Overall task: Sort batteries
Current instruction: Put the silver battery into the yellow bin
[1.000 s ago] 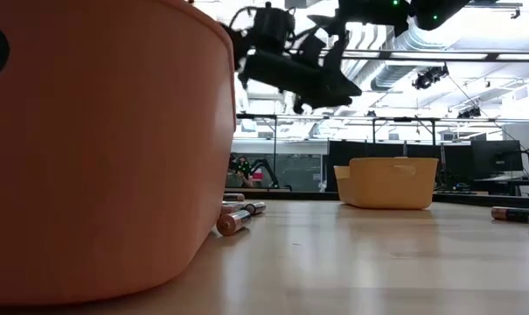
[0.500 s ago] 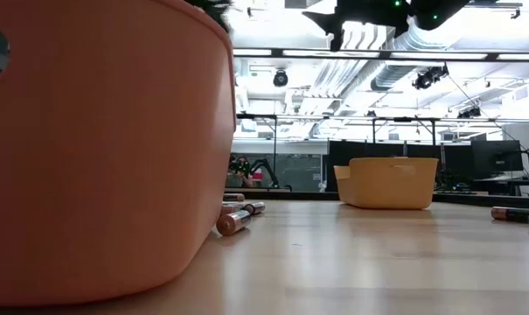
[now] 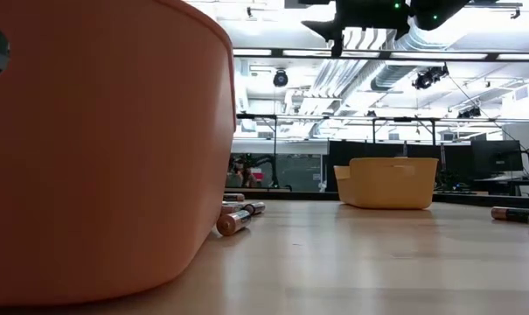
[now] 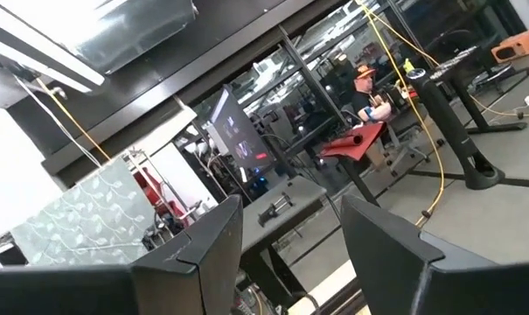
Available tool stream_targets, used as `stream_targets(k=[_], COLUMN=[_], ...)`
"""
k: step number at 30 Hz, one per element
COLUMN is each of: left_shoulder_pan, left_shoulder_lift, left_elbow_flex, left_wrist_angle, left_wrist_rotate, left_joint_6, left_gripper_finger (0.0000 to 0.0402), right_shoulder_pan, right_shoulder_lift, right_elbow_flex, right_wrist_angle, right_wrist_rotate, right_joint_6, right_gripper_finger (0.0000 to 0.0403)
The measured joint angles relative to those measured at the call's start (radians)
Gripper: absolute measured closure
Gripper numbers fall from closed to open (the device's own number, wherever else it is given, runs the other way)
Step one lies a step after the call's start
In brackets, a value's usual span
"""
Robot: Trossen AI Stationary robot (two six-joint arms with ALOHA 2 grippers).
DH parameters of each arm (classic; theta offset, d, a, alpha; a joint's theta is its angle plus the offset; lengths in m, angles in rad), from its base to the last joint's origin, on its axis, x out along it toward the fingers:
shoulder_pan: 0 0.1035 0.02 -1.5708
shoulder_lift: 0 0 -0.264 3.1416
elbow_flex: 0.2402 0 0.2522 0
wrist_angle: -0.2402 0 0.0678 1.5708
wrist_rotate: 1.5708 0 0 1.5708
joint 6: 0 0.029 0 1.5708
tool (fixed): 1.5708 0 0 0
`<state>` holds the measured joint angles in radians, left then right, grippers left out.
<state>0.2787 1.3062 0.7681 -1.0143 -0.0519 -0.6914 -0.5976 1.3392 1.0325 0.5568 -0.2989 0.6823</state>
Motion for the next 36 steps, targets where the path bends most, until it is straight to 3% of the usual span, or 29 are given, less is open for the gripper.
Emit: stream_targets(k=[10,15,25,36], left_shoulder_pan=[0.006,0.010,0.010,-0.008], left_shoulder_lift=[0.148,0.179,0.187,0.187], left_elbow_flex=[0.001,0.001,-0.003,-0.003], left_wrist_angle=[0.022,0.058,0.101,0.097], left_wrist_rotate=[-0.066,-0.026,-0.041,-0.053], left_joint_6=[0.191,0.229,0.222,0.108], left_gripper_finger=[0.0243,0.0243,0.0243,0.0243], right_shoulder_pan=[0.000,0.003,0.003,0.003], right_shoulder_lift=[0.000,0.000,0.000,0.000], right_elbow_flex=[0.000,0.000,0.000,0.000], right_wrist_angle=[0.000,-0.001,-0.023,-0.045], right_wrist_rotate=[0.009,0.009,0.040,0.041], right_joint_6=[0.017,0.012,0.009,-0.004], right_gripper_finger=[0.0213,0.0213,0.0213,0.0213])
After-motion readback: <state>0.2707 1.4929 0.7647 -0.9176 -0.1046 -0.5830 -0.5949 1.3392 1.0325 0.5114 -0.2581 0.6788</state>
